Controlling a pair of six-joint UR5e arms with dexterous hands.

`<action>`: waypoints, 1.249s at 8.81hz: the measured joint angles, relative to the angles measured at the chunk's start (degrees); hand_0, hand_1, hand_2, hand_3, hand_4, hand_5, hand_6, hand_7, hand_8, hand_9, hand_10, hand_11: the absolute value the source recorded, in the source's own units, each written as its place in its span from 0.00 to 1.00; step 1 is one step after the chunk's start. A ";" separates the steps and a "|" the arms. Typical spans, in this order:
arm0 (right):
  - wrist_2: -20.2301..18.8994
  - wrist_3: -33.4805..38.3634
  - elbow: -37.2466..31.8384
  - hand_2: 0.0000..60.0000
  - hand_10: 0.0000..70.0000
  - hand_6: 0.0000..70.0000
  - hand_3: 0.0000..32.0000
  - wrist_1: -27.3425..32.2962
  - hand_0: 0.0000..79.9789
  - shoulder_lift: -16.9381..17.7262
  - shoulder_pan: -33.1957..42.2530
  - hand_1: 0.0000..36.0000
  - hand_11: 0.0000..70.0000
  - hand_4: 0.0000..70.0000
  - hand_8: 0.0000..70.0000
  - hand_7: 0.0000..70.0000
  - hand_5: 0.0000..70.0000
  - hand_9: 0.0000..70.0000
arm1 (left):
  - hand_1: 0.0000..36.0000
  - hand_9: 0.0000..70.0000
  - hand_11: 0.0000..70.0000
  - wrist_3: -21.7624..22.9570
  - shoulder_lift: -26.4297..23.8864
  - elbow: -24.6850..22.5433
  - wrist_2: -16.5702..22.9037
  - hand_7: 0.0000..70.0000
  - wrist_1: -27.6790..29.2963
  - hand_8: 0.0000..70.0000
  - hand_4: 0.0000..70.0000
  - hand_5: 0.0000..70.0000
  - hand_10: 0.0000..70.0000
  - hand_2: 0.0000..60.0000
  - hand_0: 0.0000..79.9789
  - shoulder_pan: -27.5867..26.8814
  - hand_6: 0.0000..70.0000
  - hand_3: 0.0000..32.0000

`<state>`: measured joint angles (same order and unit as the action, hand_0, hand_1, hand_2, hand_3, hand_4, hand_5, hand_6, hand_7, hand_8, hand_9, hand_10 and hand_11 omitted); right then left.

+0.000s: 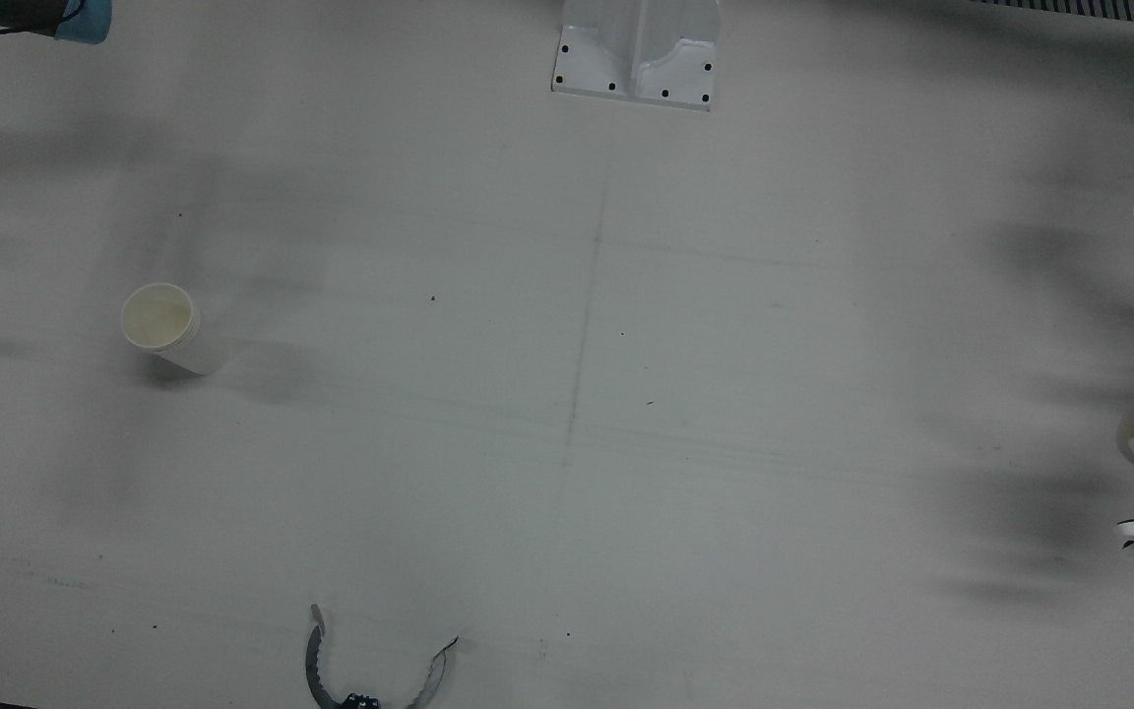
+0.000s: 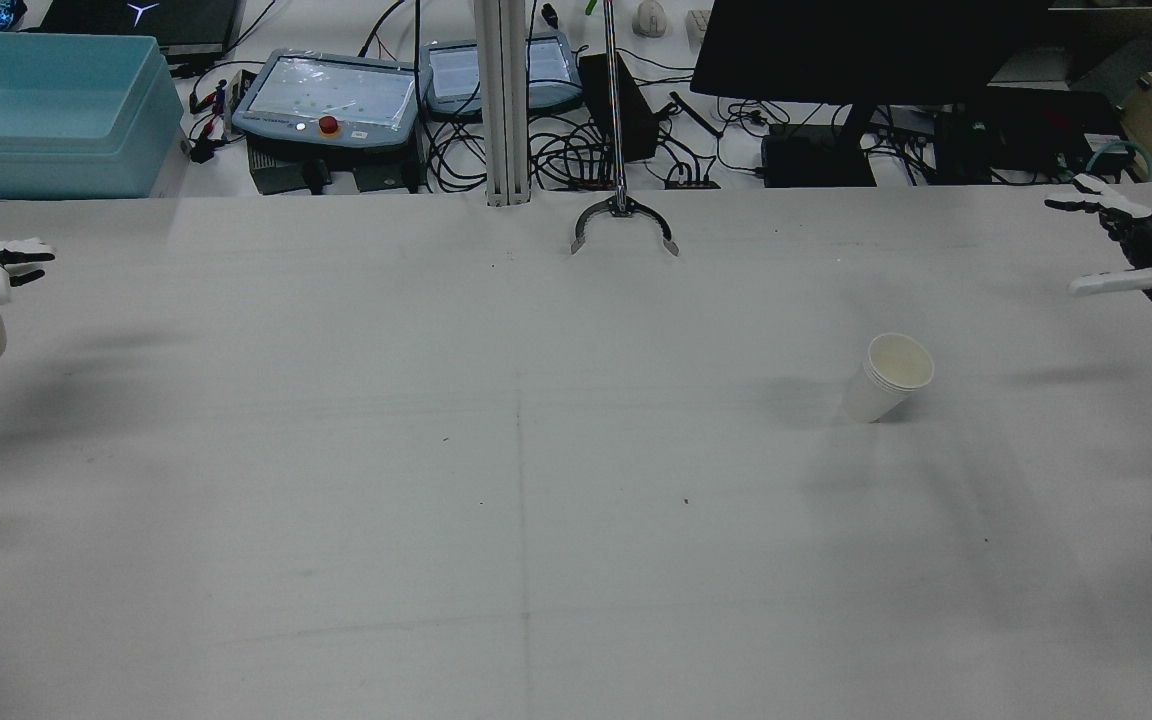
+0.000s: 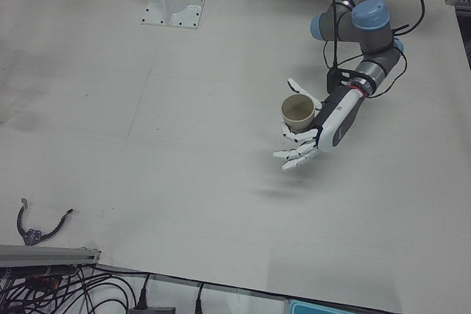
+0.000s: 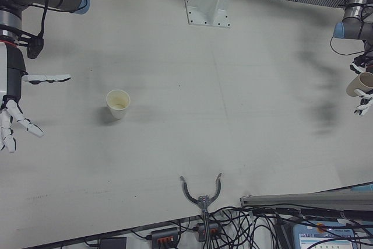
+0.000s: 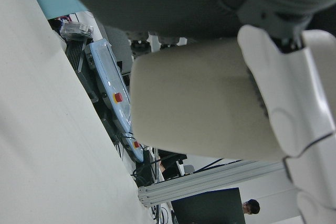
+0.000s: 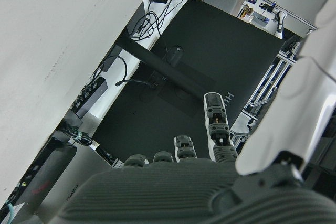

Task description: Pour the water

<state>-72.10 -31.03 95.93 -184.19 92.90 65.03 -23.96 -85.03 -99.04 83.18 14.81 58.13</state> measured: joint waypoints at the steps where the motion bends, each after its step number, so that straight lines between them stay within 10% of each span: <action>1: 0.02 0.25 0.06 0.00 0.00 0.05 0.00 -0.02 0.59 0.00 0.01 0.20 0.00 0.18 0.00 0.17 0.21 0.01 | 0.94 0.25 0.32 -0.05 0.02 -0.15 -0.02 0.39 -0.43 0.20 1.00 1.00 0.20 1.00 0.89 0.15 0.35 0.00; 3: 0.03 0.41 0.11 0.00 0.00 0.06 0.00 -0.03 0.59 0.00 -0.01 0.20 0.00 0.18 0.00 0.18 0.21 0.01 | 1.00 0.27 0.39 0.01 0.04 -0.16 0.03 0.41 -0.86 0.23 1.00 1.00 0.23 1.00 1.00 0.21 0.38 0.00; 5: 0.03 0.44 0.13 0.00 0.00 0.06 0.00 -0.03 0.59 0.00 -0.06 0.20 0.00 0.18 0.00 0.18 0.21 0.02 | 0.96 0.23 0.29 0.24 0.04 0.13 0.02 0.36 -1.14 0.18 1.00 1.00 0.19 1.00 0.64 0.20 0.31 0.00; 6: 0.03 0.44 0.11 0.00 0.00 0.06 0.00 -0.03 0.59 0.00 -0.07 0.20 0.00 0.18 0.00 0.18 0.21 0.01 | 0.42 0.22 0.24 0.31 0.03 0.34 0.04 0.34 -0.95 0.16 1.00 1.00 0.17 1.00 0.59 0.18 0.29 0.00; 7: 0.03 0.44 0.04 0.00 0.00 0.05 0.00 -0.03 0.59 0.00 -0.17 0.20 0.00 0.18 0.00 0.17 0.21 0.01 | 0.22 0.22 0.23 0.36 -0.01 0.45 0.08 0.32 -0.74 0.16 1.00 0.94 0.16 0.60 0.59 0.16 0.29 0.00; 8: 0.03 0.42 -0.09 0.00 0.00 0.06 0.00 -0.03 0.59 0.00 -0.33 0.19 0.00 0.17 0.00 0.17 0.20 0.01 | 0.15 0.21 0.22 0.44 -0.03 0.39 0.14 0.32 -0.60 0.16 1.00 0.97 0.16 0.42 0.59 0.18 0.29 0.00; 11: 0.08 0.36 -0.92 0.00 0.00 0.06 0.00 0.00 0.59 -0.03 -0.78 0.20 0.00 0.18 0.00 0.16 0.20 0.01 | 0.14 0.22 0.21 1.27 -0.12 -0.25 0.30 0.33 -0.60 0.17 1.00 1.00 0.15 0.37 0.59 0.24 0.31 0.00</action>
<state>-72.02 -30.67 95.01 -184.19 92.88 64.25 -22.68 -85.16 -99.29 83.48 14.20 58.37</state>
